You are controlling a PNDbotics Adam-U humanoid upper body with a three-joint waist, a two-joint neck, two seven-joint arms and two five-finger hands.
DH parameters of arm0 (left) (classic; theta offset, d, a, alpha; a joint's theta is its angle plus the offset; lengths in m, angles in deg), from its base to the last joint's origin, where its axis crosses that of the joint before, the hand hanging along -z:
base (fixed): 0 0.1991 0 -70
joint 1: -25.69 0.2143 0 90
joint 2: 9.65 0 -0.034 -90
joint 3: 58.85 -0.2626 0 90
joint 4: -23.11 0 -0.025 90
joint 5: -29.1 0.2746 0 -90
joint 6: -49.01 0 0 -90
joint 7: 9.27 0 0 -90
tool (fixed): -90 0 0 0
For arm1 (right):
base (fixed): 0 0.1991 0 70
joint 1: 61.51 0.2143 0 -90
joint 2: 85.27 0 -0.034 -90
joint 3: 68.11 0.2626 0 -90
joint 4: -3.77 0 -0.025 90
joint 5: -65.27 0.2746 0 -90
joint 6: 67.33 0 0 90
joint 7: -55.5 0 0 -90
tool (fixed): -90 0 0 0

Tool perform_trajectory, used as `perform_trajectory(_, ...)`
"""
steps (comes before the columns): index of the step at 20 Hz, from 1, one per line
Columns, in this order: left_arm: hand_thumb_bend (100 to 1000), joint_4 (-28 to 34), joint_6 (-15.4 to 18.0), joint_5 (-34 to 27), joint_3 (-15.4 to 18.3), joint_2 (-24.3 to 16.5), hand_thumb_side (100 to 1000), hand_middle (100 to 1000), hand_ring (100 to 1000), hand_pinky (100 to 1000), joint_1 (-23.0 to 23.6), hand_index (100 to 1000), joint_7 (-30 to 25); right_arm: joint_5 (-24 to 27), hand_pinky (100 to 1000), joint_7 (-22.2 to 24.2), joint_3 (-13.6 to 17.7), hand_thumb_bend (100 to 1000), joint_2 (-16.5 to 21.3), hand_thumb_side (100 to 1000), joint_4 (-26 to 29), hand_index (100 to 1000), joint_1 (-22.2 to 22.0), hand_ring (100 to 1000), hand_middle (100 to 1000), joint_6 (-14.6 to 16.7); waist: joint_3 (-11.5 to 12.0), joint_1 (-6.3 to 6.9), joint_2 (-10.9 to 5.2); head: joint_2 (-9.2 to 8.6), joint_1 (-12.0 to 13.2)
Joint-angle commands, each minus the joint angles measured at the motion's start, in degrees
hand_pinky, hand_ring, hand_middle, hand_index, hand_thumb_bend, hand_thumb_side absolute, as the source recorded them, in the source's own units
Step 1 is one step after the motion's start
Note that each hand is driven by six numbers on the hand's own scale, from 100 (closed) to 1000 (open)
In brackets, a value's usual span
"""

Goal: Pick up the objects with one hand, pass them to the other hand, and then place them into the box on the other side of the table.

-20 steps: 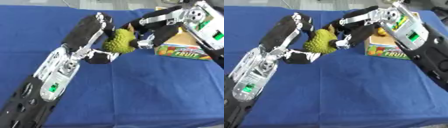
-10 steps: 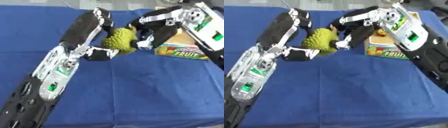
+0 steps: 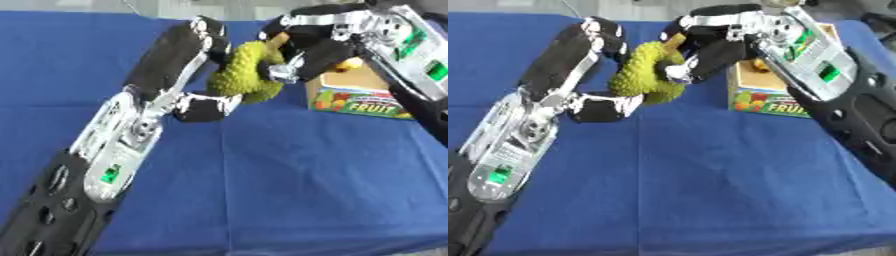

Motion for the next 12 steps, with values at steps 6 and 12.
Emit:
perform_trajectory(6,244,-0.23,-3.29,0.63,1.59,0.96,100,389,473,527,-0.92,399,3.59,3.37,231,-4.05,0.59,100,1.74,177,3.57,481,0.12,473,346,-2.05,-0.3,-0.66,-0.9,-0.26,0.24)
perform_trajectory(12,670,-0.83,-7.71,1.07,1.66,0.91,100,506,571,642,-0.93,580,7.23,3.84,213,-4.92,0.88,100,2.32,159,4.32,450,-0.13,451,316,-2.42,-0.47,-0.56,-0.95,-0.38,0.7)
